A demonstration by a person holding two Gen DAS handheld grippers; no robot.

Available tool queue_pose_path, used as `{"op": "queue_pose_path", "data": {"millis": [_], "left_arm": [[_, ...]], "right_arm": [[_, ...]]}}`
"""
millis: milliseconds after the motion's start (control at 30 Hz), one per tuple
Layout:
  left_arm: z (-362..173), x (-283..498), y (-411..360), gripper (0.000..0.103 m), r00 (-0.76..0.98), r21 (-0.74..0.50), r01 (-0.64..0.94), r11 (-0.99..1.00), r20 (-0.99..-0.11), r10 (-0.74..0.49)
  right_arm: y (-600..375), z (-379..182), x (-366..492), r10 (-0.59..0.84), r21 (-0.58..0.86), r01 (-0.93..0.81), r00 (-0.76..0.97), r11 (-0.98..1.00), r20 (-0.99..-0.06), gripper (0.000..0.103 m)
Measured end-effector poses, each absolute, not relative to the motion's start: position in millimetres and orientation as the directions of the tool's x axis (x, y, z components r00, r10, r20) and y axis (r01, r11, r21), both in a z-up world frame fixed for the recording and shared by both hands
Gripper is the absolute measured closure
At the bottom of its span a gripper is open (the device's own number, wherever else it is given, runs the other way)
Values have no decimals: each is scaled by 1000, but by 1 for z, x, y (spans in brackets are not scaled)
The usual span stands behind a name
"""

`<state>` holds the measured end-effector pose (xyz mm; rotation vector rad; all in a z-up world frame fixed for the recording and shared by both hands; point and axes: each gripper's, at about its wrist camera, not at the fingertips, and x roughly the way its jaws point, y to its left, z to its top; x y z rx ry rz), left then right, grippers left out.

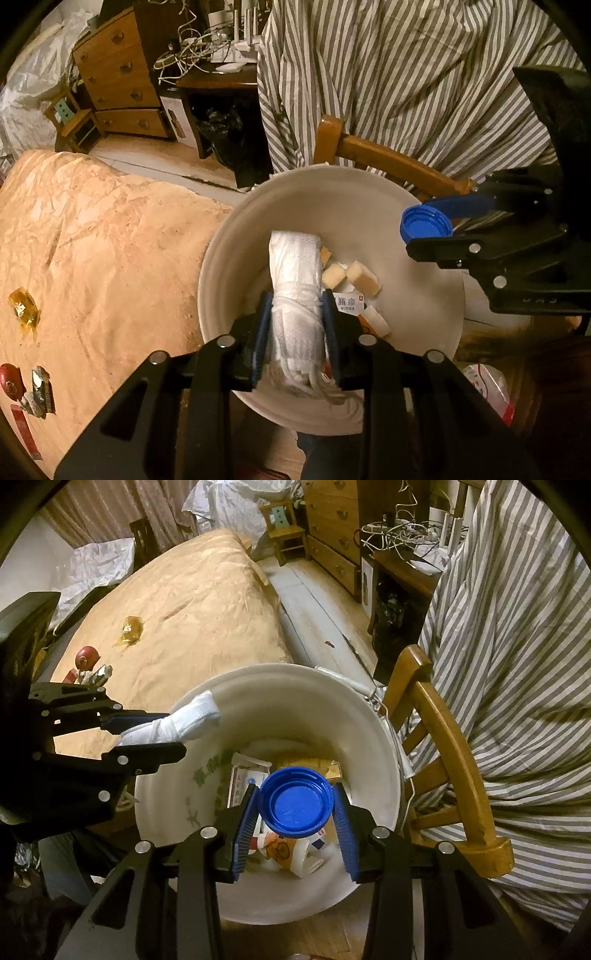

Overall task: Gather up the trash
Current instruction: 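Open both tools to drop the cloth and cap into the bucket, then move both tools back to the bed toward the grey sock and black tissue pack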

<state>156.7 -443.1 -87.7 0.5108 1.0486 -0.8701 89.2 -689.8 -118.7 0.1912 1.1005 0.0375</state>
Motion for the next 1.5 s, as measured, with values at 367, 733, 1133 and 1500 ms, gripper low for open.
{"op": "queue_pose_path", "data": {"millis": [367, 733, 1133, 1500], "left_arm": [[-80, 165, -421, 40, 294, -7, 779, 627, -879, -375], [-70, 147, -331, 39, 464, 14, 669, 743, -789, -402], [-65, 148, -170, 25, 715, 48, 347, 937, -660, -231], [-74, 166, -91, 25, 748, 43, 194, 980, -653, -119]], "right_arm": [[-684, -104, 79, 133, 196, 65, 528, 978, -839, 49], [-582, -60, 40, 52, 73, -11, 807, 997, -588, 25], [-439, -71, 67, 182, 75, -166, 877, 983, -445, 10], [-329, -89, 120, 300, 61, -313, 811, 948, -502, 8]]}}
